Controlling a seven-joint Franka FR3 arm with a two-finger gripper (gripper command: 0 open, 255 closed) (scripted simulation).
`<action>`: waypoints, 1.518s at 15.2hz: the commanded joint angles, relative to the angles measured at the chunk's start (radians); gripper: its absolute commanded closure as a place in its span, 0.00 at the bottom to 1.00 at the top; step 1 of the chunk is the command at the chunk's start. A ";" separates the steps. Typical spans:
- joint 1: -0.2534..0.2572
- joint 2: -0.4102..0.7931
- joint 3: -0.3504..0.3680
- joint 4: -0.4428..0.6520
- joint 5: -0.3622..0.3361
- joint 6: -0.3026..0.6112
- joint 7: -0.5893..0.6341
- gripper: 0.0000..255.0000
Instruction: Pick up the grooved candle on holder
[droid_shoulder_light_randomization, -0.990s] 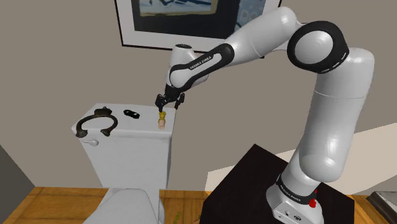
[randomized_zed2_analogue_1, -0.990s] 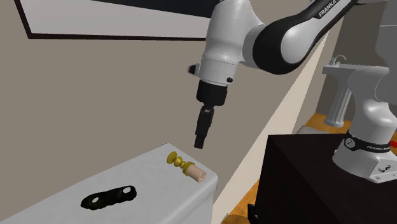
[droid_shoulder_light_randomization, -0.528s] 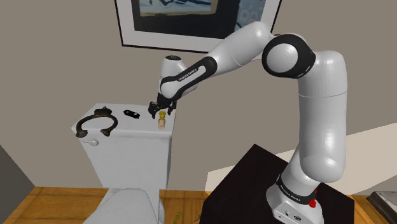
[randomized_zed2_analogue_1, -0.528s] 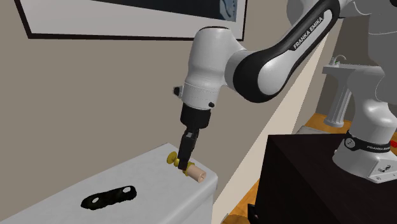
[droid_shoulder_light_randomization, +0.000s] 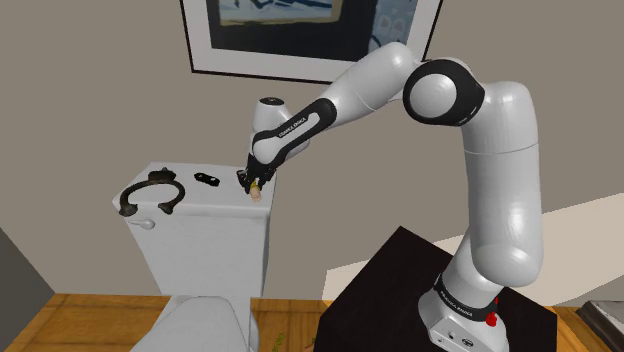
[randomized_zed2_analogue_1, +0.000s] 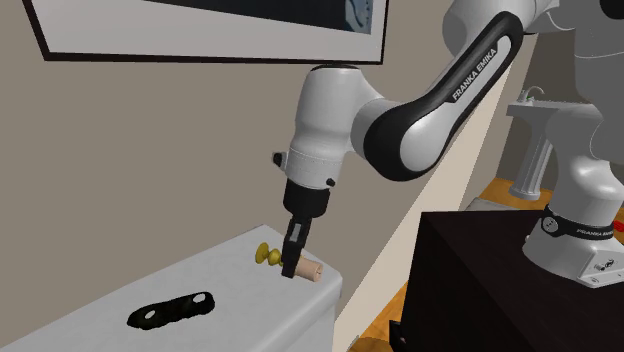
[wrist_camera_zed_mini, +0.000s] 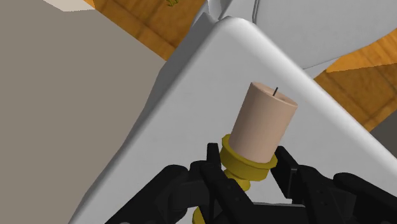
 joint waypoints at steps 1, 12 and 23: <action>0.000 0.001 0.000 -0.001 0.000 0.001 0.000 1.00; -0.001 -0.031 0.002 0.008 0.003 -0.039 -0.001 1.00; -0.005 -0.110 0.007 0.048 0.011 -0.159 -0.003 1.00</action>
